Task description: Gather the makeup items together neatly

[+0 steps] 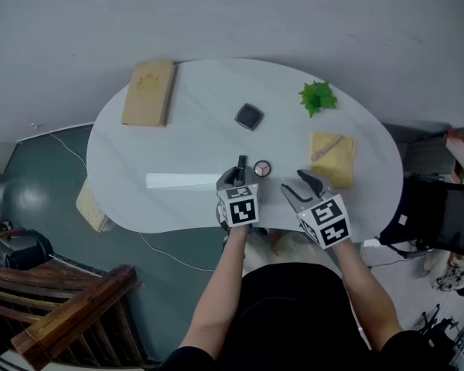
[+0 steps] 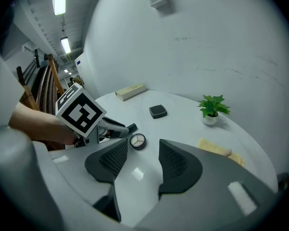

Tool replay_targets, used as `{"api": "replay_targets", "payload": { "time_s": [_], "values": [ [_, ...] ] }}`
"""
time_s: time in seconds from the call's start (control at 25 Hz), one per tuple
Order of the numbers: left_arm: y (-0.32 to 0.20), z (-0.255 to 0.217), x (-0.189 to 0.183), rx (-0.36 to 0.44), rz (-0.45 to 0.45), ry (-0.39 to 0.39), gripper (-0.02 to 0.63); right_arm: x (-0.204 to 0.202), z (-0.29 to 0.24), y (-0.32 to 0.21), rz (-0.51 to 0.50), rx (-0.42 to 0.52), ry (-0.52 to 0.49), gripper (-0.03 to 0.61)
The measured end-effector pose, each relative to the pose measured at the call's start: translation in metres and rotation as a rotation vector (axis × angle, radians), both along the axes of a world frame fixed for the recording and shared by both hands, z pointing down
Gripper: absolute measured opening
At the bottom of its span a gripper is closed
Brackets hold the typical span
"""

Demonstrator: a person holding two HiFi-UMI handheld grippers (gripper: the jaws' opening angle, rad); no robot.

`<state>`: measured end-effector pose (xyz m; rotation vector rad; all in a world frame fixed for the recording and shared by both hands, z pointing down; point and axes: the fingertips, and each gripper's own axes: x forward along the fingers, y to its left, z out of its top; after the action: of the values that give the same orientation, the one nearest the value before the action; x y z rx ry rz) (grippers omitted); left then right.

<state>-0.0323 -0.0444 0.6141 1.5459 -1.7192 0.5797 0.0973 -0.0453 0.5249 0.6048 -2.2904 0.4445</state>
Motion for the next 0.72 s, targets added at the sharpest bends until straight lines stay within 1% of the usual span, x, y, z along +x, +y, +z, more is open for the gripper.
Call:
{"api": "replay_targets", "payload": {
  "time_s": [0.32,0.4,0.44,0.72],
  "values": [
    [-0.0032,-0.0007,0.0083,0.008,0.007,0.034,0.091,0.0037,0.0015,-0.0024,0.001,-0.007,-0.003,0.215],
    [-0.0046,-0.0019,0.0092,0.014,0.012,0.037,0.103,0.0039,0.0016,-0.0035,0.001,-0.009,-0.005,0.215],
    [-0.0055,-0.0025,0.0094,0.016,0.014,0.037,0.120,0.0039,0.0015,-0.0042,0.001,-0.008,-0.006,0.215],
    [-0.0051,-0.0086,0.0087,0.029,0.008,0.039,0.124,0.0031,0.0021,-0.0078,-0.004,-0.008,-0.015,0.215]
  ]
}}
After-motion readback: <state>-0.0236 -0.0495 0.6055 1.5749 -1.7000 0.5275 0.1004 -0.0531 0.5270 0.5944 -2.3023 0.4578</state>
